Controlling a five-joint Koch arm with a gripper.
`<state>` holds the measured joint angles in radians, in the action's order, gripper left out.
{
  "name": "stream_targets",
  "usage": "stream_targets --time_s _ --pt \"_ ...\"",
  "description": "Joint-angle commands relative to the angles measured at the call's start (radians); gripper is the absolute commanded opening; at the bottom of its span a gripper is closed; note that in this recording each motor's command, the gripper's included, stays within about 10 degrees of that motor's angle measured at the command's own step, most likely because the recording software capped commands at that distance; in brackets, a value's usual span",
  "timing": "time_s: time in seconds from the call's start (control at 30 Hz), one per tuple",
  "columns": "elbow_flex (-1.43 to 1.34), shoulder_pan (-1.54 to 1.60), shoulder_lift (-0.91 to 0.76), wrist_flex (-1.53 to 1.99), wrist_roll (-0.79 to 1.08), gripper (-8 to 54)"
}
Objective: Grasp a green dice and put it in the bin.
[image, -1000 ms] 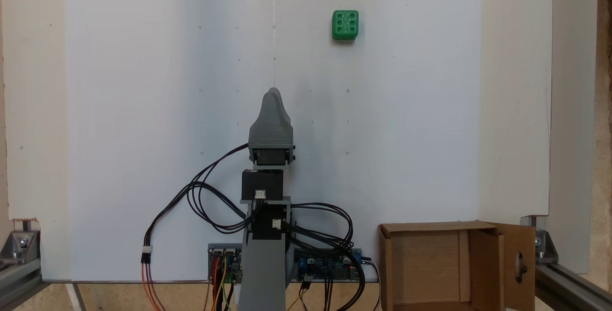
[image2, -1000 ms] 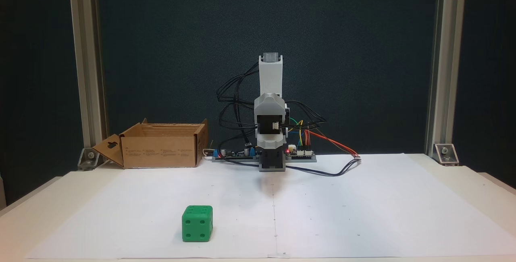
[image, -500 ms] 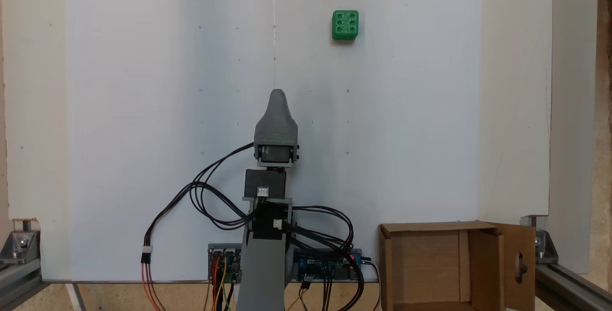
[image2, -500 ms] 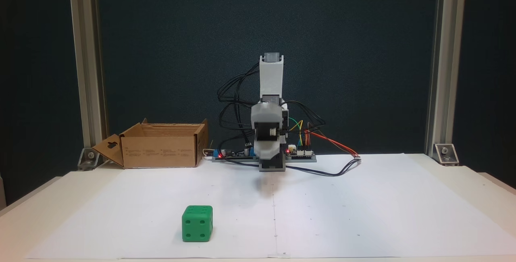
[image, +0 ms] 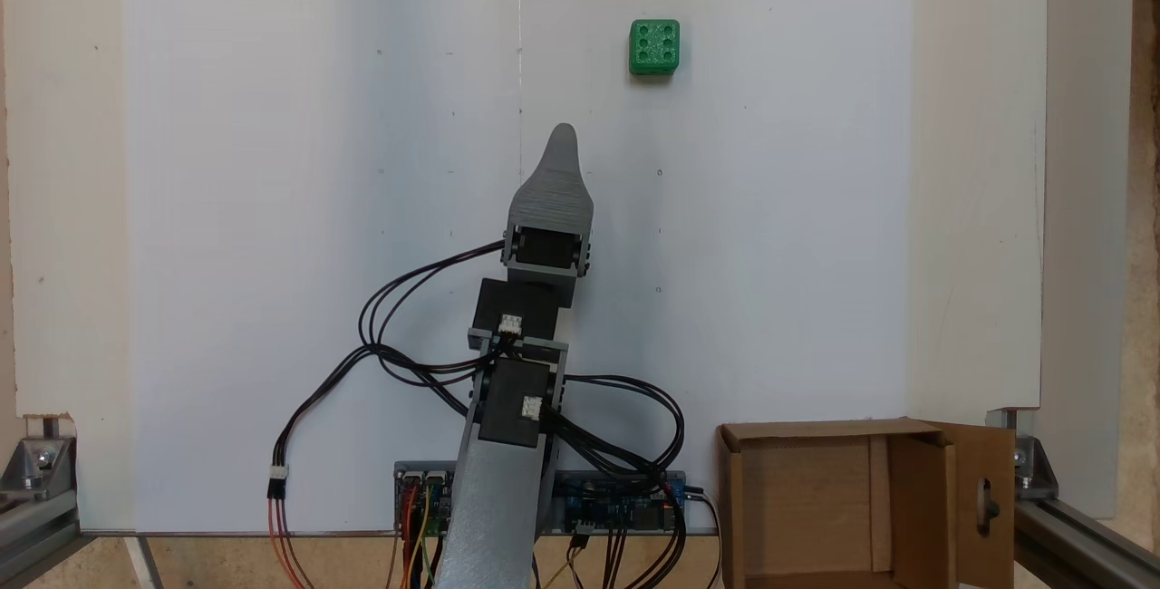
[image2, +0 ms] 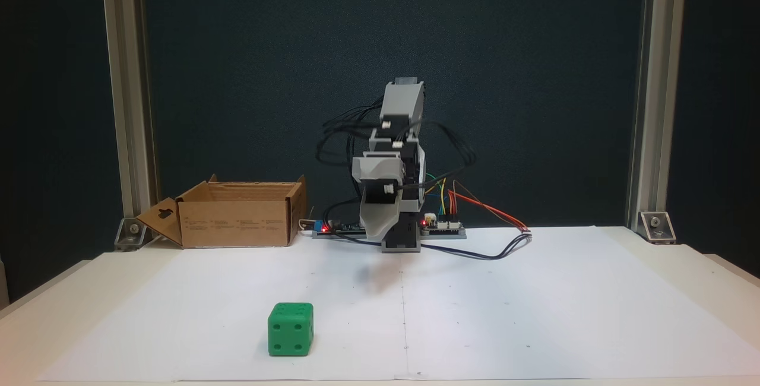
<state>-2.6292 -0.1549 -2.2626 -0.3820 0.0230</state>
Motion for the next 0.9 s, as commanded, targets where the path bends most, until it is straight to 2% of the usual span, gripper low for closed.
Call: stream_targets --time_s 0.0,0.23,0.43,0.87 --pt "0.086 -0.002 -0.098 0.162 0.040 43.3" --pt "0.308 0.008 -0.023 0.514 0.040 43.2" --pt "0.618 -0.043 0.173 0.881 0.037 43.4" --pt "1.339 -0.179 0.673 1.370 0.034 43.3"
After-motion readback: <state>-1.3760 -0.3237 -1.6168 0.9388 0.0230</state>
